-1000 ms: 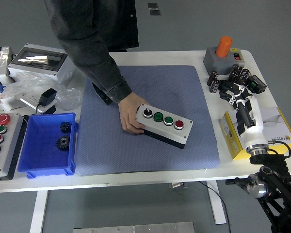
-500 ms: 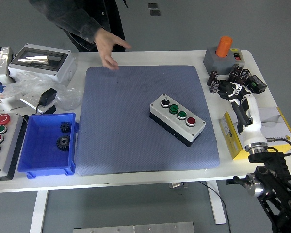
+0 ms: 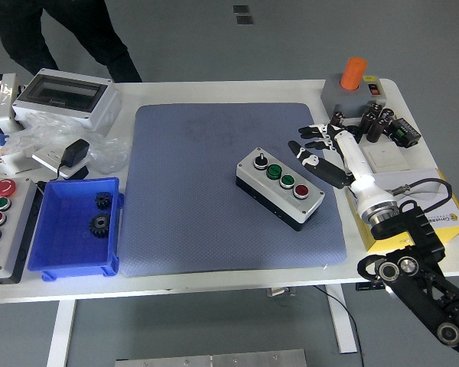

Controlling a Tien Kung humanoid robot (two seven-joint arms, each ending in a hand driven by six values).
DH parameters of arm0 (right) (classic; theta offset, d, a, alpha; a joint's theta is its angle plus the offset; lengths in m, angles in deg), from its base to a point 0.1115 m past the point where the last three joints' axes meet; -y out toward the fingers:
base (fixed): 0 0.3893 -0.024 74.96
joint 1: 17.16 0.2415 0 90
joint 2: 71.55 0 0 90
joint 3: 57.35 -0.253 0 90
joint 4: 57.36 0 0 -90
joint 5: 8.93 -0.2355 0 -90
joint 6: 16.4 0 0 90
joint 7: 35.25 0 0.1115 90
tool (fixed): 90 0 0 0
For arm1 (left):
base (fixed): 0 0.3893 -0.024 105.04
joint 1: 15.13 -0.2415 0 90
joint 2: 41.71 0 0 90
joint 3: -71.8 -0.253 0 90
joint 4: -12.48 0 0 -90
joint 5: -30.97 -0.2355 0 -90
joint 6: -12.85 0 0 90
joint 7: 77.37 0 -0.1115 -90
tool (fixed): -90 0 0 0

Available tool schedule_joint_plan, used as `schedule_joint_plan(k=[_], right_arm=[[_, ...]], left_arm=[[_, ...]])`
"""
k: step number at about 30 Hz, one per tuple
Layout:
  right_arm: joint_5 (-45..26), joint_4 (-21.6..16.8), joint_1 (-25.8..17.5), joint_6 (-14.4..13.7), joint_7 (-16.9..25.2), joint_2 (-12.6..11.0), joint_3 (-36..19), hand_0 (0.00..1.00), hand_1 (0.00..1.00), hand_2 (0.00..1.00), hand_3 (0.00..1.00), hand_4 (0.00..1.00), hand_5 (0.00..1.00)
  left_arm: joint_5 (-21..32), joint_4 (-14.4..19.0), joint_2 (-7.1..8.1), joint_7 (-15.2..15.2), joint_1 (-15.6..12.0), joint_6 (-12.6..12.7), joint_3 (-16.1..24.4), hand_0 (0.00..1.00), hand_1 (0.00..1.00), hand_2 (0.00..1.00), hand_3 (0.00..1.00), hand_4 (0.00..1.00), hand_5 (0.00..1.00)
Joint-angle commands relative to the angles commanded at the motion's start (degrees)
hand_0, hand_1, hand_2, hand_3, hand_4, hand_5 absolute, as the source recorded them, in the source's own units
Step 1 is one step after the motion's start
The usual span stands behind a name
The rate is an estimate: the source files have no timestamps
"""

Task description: Pick up the button,place it on the desk,press the button,press the button

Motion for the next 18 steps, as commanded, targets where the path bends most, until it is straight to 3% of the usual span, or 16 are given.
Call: schedule_joint_plan(k=[9, 18], right_arm=[[19.8, 1.2, 2.2, 4.2, -14.4, 1.3, 4.9, 0.998, 0.998, 0.998, 0.998, 0.998, 0.481], [33.7, 1.7, 3.0, 4.6, -17.3, 1.8, 6.6, 0.998, 0.998, 0.998, 0.998, 0.998, 0.499]], left_arm=[[-0.2, 0.0, -0.06, 0.1, 0.0, 0.0, 0.2, 0.676, 0.682, 0.587, 0.654, 0.709, 0.292], [-0.3, 0.0, -0.06, 0.1, 0.1, 0.0, 0.3, 0.676, 0.682, 0.587, 0.654, 0.709, 0.292]])
